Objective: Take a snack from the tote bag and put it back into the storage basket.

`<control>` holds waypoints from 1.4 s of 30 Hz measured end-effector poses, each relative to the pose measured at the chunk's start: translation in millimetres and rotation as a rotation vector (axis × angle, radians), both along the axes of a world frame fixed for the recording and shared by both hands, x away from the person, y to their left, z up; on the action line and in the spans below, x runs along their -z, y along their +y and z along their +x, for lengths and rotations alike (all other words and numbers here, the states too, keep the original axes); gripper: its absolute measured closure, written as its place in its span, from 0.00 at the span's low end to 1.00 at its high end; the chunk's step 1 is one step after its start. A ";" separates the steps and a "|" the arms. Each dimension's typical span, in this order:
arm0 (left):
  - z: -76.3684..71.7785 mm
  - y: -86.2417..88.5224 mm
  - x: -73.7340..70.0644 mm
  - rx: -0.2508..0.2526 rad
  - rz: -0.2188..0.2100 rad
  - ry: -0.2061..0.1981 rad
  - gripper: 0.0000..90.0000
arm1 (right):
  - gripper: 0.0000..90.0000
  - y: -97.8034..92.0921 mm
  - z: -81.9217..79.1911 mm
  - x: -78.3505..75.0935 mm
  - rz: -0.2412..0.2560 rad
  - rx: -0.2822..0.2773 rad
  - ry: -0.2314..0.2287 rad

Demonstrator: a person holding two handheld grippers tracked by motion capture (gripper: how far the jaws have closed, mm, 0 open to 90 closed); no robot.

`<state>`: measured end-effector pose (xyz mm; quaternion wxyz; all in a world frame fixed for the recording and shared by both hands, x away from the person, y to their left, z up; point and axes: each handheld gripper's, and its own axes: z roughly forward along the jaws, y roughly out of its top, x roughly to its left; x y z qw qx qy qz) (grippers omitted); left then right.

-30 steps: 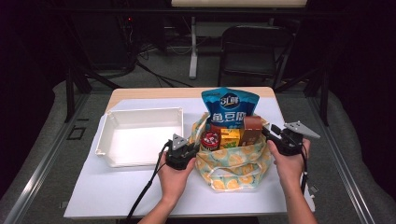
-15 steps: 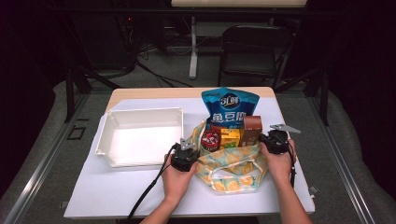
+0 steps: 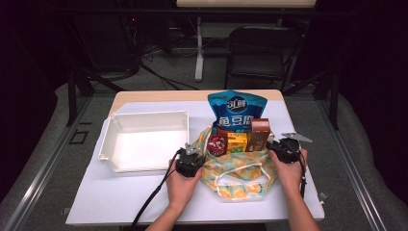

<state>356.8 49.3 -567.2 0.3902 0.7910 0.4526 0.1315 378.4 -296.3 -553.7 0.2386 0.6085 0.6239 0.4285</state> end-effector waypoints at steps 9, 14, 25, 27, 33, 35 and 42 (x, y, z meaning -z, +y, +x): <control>-1.4 -0.7 0.0 -0.001 0.006 -0.013 1.00 | 0.53 2.9 -48.1 -58.6 -0.035 -0.043 -0.158; -2.5 0.2 -0.3 -0.003 -0.008 -0.021 0.99 | 0.43 21.5 -65.9 -79.5 -0.058 -0.054 -0.222; -3.5 0.1 -0.5 -0.002 -0.004 -0.028 0.99 | 0.22 44.8 -71.3 -87.6 -0.038 -0.089 -0.239; -3.4 -0.7 -0.4 -0.002 0.000 -0.030 0.99 | 0.18 51.4 -67.1 -85.4 -0.048 -0.103 -0.232; -3.5 -1.8 -0.2 -0.005 0.008 -0.031 0.99 | 0.16 64.8 -52.3 -73.4 -0.066 -0.083 -0.204; -3.8 -1.8 -0.2 -0.008 0.005 -0.033 0.99 | 0.17 67.8 -48.2 -70.6 -0.072 -0.061 -0.203; -4.6 -1.4 -0.3 -0.010 0.003 -0.042 0.99 | 0.22 76.5 -38.4 -65.8 -0.076 0.008 -0.220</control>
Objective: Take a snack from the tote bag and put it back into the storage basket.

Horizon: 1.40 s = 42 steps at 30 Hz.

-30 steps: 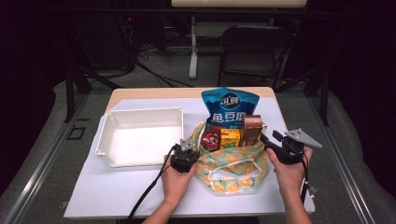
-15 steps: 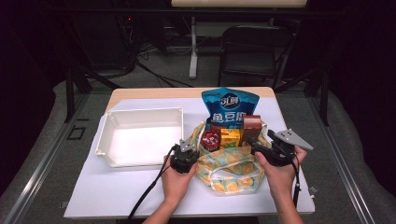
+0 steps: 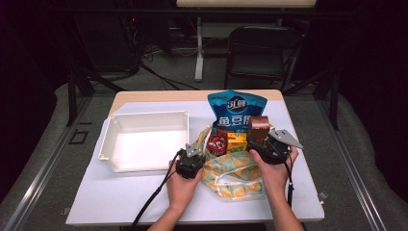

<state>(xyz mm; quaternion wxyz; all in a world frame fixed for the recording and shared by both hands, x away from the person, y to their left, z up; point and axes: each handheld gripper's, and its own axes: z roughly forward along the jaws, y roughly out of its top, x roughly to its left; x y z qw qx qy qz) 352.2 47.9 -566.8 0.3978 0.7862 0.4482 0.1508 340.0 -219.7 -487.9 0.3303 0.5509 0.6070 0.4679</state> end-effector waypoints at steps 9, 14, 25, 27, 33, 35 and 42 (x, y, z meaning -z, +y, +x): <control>-0.3 -0.7 -0.1 0.001 0.006 -0.004 0.99 | 0.31 8.8 4.9 3.2 -0.001 0.058 -0.037; -0.2 -1.2 0.0 0.001 0.010 -0.001 0.99 | 0.34 11.7 7.5 2.1 0.009 0.074 -0.042; -0.5 -1.5 -0.3 0.004 0.018 -0.003 0.99 | 0.41 4.8 9.4 0.4 -0.014 0.076 -0.038; -0.5 -1.3 -0.2 0.004 0.017 -0.004 0.99 | 0.41 1.2 8.3 -0.2 -0.005 0.072 -0.039; -0.8 -1.5 -0.3 0.005 0.017 -0.006 1.00 | 0.42 -7.2 0.7 -9.2 0.012 0.038 -0.077; -1.1 -1.6 -0.3 0.002 0.019 -0.011 0.99 | 0.42 -9.3 -2.3 -12.8 0.010 0.022 -0.085; -4.1 3.5 -1.7 0.002 -0.046 -0.037 0.96 | 0.42 -18.1 -14.7 -27.8 0.019 -0.015 -0.118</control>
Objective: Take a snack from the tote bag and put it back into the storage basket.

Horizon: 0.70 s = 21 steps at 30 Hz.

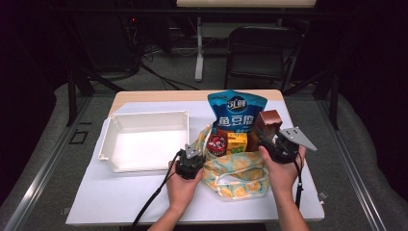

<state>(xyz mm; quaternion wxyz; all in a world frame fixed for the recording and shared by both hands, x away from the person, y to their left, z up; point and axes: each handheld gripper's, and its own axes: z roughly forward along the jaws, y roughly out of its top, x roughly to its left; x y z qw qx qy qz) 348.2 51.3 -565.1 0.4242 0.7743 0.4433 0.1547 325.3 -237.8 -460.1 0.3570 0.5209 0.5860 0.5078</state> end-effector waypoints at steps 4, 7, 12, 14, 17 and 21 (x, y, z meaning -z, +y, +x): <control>-4.1 7.0 -2.8 0.017 -0.063 -0.035 0.89 | 0.42 -5.8 -7.5 -12.1 0.016 -0.019 -0.013; -11.1 7.5 -6.8 0.024 -0.067 -0.072 0.83 | 0.42 -7.5 -11.6 -17.6 0.021 -0.024 -0.019; -22.6 12.0 -20.7 0.046 -0.144 -0.110 0.73 | 0.42 -8.8 -17.0 -24.3 0.016 -0.033 -0.016; -25.9 15.1 -27.1 0.054 -0.173 -0.124 0.69 | 0.42 -9.6 -19.6 -26.3 0.020 -0.035 -0.014; -32.8 19.3 -38.1 0.064 -0.208 -0.182 0.61 | 0.42 -9.9 -23.6 -28.5 0.016 -0.043 -0.011; -39.3 22.3 -51.4 0.089 -0.264 -0.235 0.51 | 0.42 -8.2 -28.2 -30.7 0.010 -0.054 -0.012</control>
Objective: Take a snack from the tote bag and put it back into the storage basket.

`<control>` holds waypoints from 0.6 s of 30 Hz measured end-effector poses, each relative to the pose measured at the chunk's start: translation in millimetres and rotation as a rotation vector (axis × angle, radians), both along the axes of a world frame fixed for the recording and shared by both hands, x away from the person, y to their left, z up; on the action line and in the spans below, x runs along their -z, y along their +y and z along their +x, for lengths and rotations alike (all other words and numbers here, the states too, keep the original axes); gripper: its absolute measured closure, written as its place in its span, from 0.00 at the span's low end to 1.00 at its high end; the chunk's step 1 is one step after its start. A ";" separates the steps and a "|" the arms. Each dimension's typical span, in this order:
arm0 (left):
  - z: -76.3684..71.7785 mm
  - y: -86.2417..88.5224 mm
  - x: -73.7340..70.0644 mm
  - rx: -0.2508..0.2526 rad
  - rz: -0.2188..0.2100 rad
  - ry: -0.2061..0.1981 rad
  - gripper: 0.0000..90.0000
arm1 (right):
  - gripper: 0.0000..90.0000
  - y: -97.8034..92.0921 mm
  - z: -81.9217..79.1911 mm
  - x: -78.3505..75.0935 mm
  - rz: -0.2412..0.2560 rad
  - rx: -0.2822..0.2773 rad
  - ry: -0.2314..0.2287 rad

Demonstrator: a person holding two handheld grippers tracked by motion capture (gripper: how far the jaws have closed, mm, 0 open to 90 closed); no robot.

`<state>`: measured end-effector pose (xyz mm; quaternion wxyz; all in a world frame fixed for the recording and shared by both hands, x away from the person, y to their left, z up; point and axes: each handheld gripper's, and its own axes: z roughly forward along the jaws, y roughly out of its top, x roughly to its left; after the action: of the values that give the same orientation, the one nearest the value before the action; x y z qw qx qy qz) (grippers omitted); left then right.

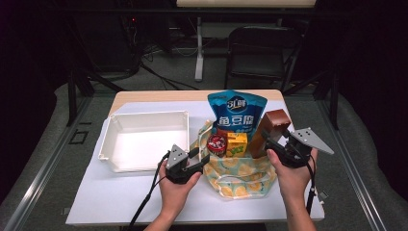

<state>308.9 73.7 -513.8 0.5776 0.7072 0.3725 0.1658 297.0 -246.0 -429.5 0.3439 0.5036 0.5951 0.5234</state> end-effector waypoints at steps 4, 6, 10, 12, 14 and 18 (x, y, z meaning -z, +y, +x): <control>-4.2 3.1 -14.0 0.019 -0.043 -0.030 0.42 | 0.42 2.0 -4.5 -2.0 0.002 -0.009 0.002; -5.7 0.9 -20.2 0.048 -0.055 -0.035 0.36 | 0.42 3.9 -6.7 -3.5 -0.002 -0.015 0.002; -9.4 -8.3 -25.2 0.102 -0.036 -0.059 0.31 | 0.42 8.2 -10.5 -6.9 0.004 -0.033 0.002; -11.1 -14.5 -25.5 0.109 -0.020 -0.069 0.27 | 0.42 11.4 -12.3 -8.6 0.017 -0.044 0.005; -11.7 -17.7 -25.3 0.137 -0.010 -0.073 0.24 | 0.42 13.9 -14.0 -10.2 0.021 -0.053 0.006; -13.8 -26.0 -24.2 0.164 0.000 -0.090 0.22 | 0.42 20.3 -17.5 -12.9 0.019 -0.073 0.005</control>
<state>295.0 47.7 -489.6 0.6055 0.7271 0.2870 0.1494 279.6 -225.7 -416.5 0.3184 0.4862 0.6087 0.5400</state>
